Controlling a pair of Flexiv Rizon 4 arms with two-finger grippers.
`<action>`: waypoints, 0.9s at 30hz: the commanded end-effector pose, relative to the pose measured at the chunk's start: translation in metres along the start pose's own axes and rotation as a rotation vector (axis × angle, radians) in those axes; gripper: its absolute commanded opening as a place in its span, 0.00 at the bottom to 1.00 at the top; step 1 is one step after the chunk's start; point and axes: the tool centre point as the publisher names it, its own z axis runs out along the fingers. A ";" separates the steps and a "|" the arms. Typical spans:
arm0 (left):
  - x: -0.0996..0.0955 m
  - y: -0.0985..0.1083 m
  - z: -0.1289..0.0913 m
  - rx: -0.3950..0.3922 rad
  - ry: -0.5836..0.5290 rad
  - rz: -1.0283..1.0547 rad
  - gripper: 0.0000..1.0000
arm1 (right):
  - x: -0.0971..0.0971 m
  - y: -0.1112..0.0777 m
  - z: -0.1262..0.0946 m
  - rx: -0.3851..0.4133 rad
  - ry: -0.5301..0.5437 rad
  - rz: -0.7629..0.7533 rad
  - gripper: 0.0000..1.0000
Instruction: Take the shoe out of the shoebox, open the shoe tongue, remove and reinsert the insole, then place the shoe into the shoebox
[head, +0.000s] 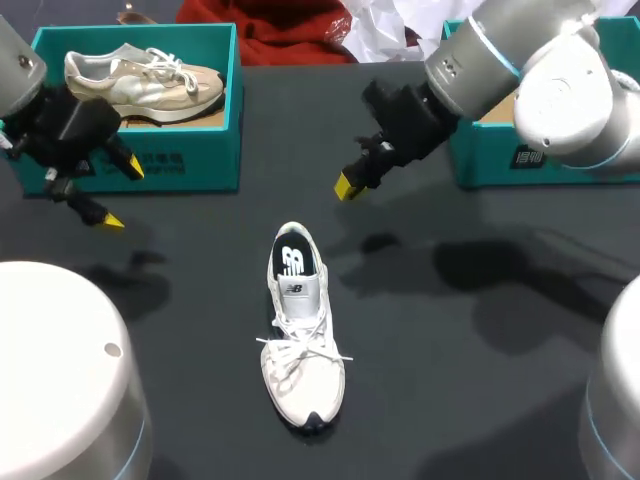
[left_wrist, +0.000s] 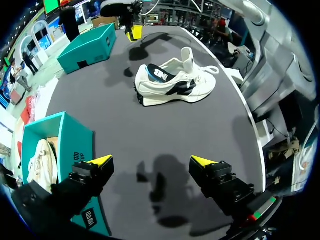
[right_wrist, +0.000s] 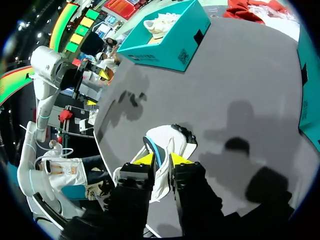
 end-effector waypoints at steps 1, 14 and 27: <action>-0.011 0.010 -0.014 -0.018 0.032 0.031 1.00 | 0.012 -0.001 0.001 0.091 -0.184 0.041 0.00; -0.017 0.020 -0.025 -0.051 0.043 0.068 1.00 | 0.053 -0.007 0.036 -0.055 -0.481 0.280 0.00; -0.017 0.020 -0.025 -0.051 0.043 0.068 1.00 | 0.063 -0.007 0.042 -0.100 -0.643 0.360 0.00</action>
